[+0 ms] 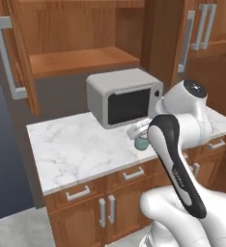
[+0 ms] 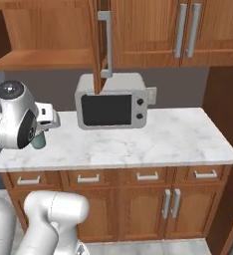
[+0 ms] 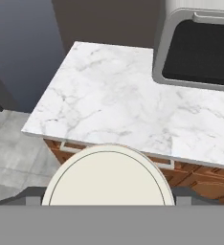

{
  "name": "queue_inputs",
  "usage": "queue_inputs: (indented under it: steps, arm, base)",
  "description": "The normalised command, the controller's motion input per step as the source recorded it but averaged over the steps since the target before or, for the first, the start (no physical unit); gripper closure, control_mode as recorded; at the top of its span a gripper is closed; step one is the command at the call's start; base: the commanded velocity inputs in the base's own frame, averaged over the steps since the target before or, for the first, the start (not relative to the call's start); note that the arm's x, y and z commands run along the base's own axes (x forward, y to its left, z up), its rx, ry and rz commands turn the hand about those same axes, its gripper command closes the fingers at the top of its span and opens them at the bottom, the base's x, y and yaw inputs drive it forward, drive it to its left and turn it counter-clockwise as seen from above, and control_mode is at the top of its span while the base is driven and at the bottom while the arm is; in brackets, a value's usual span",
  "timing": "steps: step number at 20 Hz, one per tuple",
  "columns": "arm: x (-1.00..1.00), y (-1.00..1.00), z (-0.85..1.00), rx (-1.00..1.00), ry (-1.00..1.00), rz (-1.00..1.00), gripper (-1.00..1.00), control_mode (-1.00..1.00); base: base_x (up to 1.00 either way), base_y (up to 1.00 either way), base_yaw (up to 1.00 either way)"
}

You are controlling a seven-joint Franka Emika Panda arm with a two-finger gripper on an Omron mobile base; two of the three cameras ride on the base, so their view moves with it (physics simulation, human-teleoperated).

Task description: Sort all alcoholic drinks to one cabinet, and non-alcoholic drinks to the other.

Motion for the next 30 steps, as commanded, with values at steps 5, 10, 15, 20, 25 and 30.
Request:
queue_inputs:
  steps: [5, 10, 15, 20, 25, 30]
  arm:
    - [0.00, 0.00, 0.00, 0.00, 0.00, 0.00, 1.00, 1.00]
    - [0.00, 0.00, 0.00, 0.00, 0.00, 0.00, 1.00, 1.00]
    - [0.00, 0.00, 0.00, 0.00, 0.00, 0.00, 1.00, 1.00]
    - [0.00, 0.00, 0.00, 0.00, 0.00, 0.00, 1.00, 1.00]
    - [0.00, 0.00, 0.20, 0.00, -0.14, 0.01, 1.00, -1.00]
    - [0.45, 0.01, 0.83, 0.00, -0.24, -0.06, 1.00, -1.00]
  base:
    - [0.20, 0.00, 0.35]
    - [0.14, 0.04, 0.11]
    - [0.76, 0.00, 0.01]
    - [0.32, 0.00, 0.04]
    - [0.00, 0.00, 0.00]
    - [0.00, 0.00, 0.00]
